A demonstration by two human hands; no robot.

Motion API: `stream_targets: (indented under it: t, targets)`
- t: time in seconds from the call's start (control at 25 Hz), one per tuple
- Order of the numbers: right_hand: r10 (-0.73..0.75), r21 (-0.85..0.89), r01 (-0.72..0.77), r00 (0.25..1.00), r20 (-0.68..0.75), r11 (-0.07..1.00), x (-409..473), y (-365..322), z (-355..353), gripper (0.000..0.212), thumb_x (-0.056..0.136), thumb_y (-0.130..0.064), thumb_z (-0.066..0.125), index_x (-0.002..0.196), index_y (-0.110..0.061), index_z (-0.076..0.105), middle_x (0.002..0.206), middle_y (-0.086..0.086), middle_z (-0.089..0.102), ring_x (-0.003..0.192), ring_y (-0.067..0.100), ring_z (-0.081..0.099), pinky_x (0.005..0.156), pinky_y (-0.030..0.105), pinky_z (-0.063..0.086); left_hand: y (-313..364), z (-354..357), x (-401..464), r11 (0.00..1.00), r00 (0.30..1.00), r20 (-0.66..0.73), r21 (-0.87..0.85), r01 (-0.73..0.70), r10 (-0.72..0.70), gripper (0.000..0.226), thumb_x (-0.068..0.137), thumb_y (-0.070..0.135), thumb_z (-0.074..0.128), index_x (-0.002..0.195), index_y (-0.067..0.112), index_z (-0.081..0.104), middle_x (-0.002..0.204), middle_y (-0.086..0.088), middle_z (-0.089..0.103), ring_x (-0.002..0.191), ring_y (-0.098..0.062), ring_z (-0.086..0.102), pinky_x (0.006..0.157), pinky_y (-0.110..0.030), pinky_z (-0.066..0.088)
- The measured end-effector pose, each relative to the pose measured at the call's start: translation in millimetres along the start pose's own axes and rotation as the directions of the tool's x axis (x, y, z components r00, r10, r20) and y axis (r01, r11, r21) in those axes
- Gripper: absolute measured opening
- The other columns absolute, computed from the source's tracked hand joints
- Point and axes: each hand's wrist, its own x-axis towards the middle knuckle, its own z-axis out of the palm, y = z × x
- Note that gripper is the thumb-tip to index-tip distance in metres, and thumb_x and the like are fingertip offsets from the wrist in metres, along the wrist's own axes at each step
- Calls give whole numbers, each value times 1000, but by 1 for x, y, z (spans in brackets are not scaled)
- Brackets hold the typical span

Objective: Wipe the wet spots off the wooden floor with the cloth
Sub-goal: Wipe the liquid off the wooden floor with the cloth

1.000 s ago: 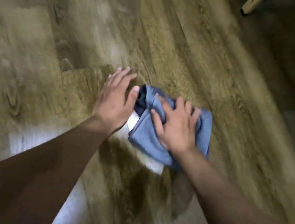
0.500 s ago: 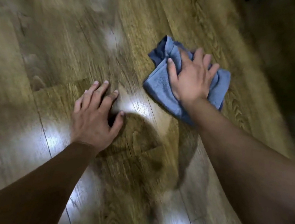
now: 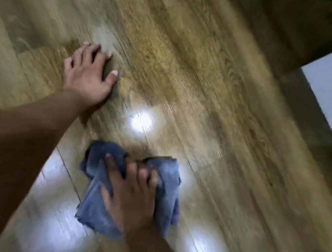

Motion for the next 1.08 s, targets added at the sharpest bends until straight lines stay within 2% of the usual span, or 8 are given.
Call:
stream_targets:
  t: [0.12,0.2,0.32,0.48,0.68,0.88,1.0,1.08]
  targets:
    - [-105,-17,107,990,95,994,-33,-5,2,62,89,-60,51,147,-39,39,126,1,48,106,27,46,102,53,26,2,-7,-27,1000,968,252,-4,17,-15,81,82,77,33,155,43,24,171,1,-1,156,-19,-8,119,-58,-6]
    - [-82,-18,84,991,106,996,-28,3,-6,57,92,-59,47,146,-39,42,127,1,47,105,25,45,102,53,27,17,3,-93,996,960,276,-71,62,-40,76,87,72,44,155,53,15,170,6,-14,155,-18,-17,115,-68,-9]
    - [-18,-18,21,992,124,1000,-24,40,-18,56,91,-59,46,144,-41,46,127,2,46,103,26,46,99,52,30,48,17,-178,937,914,289,-115,329,-286,80,92,68,46,157,53,2,167,7,-25,152,-19,-27,112,-74,-12]
    - [265,-61,-261,962,70,963,8,165,-42,56,98,-60,37,148,-38,41,124,17,49,105,36,46,92,53,32,43,23,-180,935,813,465,122,334,-351,90,87,84,28,144,52,-34,154,2,-49,142,-27,-45,105,-77,-16]
    - [596,-122,-588,802,33,799,15,289,-58,62,98,-65,25,151,-34,35,134,21,42,120,41,40,101,56,26,45,19,-183,945,804,498,166,281,-326,93,85,87,25,144,49,-35,155,-4,-47,144,-32,-41,104,-79,-12]
    - [701,-34,-702,712,-30,711,-3,236,-47,60,98,-63,28,152,-37,35,131,16,44,118,37,40,98,51,25,52,12,-187,944,799,503,148,295,-328,93,88,83,30,149,47,-31,157,-4,-45,145,-31,-40,105,-80,-13]
    - [635,-25,-635,772,-1,772,-50,155,-37,57,98,-59,38,150,-37,38,123,15,50,108,35,44,95,49,27,53,6,-186,941,795,505,147,304,-336,89,92,79,31,149,48,-29,157,-5,-45,145,-32,-40,106,-80,-13]
    - [526,14,-526,850,18,850,-93,87,-29,56,97,-57,41,149,-37,41,122,13,53,103,33,46,98,52,30,66,10,-190,950,844,436,138,280,-312,79,97,72,31,151,51,-22,160,-7,-39,147,-34,-36,105,-82,-12]
